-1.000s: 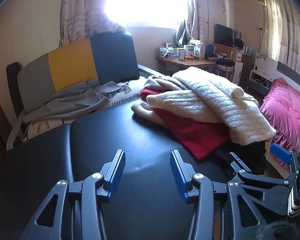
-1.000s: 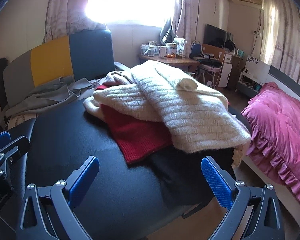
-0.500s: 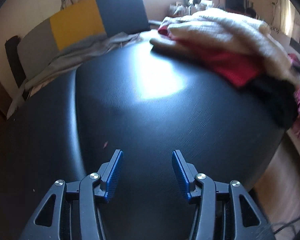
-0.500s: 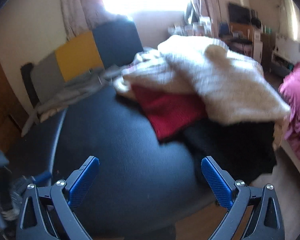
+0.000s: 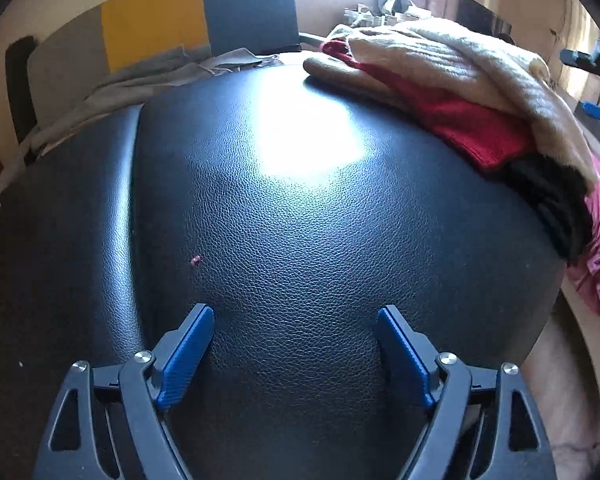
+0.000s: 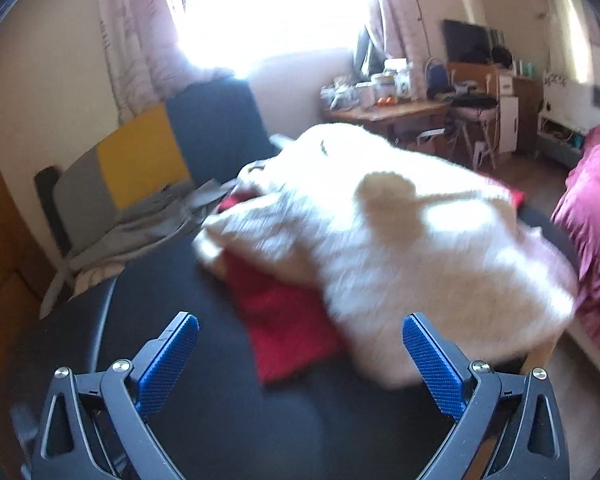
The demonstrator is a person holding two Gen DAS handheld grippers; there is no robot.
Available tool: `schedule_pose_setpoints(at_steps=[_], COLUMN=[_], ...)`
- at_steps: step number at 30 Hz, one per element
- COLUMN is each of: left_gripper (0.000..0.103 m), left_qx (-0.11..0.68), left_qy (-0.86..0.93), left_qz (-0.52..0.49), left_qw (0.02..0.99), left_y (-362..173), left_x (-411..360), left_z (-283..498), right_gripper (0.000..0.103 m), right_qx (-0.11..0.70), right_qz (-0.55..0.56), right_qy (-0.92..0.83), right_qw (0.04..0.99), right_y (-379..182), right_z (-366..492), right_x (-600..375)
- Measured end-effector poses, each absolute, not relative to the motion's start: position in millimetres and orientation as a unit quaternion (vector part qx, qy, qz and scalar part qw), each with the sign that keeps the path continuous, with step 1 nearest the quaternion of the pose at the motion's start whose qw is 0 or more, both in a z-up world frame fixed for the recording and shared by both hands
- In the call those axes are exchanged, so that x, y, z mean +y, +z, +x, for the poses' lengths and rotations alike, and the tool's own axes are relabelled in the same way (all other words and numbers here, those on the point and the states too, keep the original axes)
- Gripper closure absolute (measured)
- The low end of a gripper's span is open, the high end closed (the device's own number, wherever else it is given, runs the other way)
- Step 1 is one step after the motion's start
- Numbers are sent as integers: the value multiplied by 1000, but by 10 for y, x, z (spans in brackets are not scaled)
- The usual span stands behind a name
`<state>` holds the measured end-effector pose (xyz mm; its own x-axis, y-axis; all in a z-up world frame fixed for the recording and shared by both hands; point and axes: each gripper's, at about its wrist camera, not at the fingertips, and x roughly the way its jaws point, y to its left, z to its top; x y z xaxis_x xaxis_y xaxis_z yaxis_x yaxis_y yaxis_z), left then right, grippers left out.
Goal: Fold clothes
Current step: 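Reach both grippers toward the cream sweater on the clothes pile, then grasp the cream sweater with the left gripper and lift it off the pile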
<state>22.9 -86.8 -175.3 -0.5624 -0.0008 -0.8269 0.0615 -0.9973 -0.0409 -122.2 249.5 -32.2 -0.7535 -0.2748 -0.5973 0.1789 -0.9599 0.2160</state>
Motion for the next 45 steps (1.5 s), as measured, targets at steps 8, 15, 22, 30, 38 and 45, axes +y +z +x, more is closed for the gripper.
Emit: schedule_pose_setpoints(at_steps=[8,15,22,30,38,45], left_gripper=[0,0,0,23,24,24], left_qx=[28,31,35,145,183,184], left_qy=[-881,-883,-891,-866,-875,-855], left_qz=[471,468,453,477,434,426], left_qw=[3,6,9,-28,-110,-231], left_y=[-1770,-1780,-1800,-1622,-844,-75], left_x=[-853,-844,-854,-1152,-899,-60], left_z=[196,188,206,104,-530,-1530], right_gripper=[0,46,62,85,54,25], right_qx=[-6,-38,10,-93,-186,-96], right_qz=[339,410,396,378,378,388], right_qy=[-940,-911,-918,-911,-876,-895], right_qw=[44,13,33,136,233,199], right_y=[-24,-337,-415,-443,-861,-1194], right_z=[-2380,-2915,-2754,-2220,-1379,-932], right_x=[2619,2864,2691,2548,2392,2185])
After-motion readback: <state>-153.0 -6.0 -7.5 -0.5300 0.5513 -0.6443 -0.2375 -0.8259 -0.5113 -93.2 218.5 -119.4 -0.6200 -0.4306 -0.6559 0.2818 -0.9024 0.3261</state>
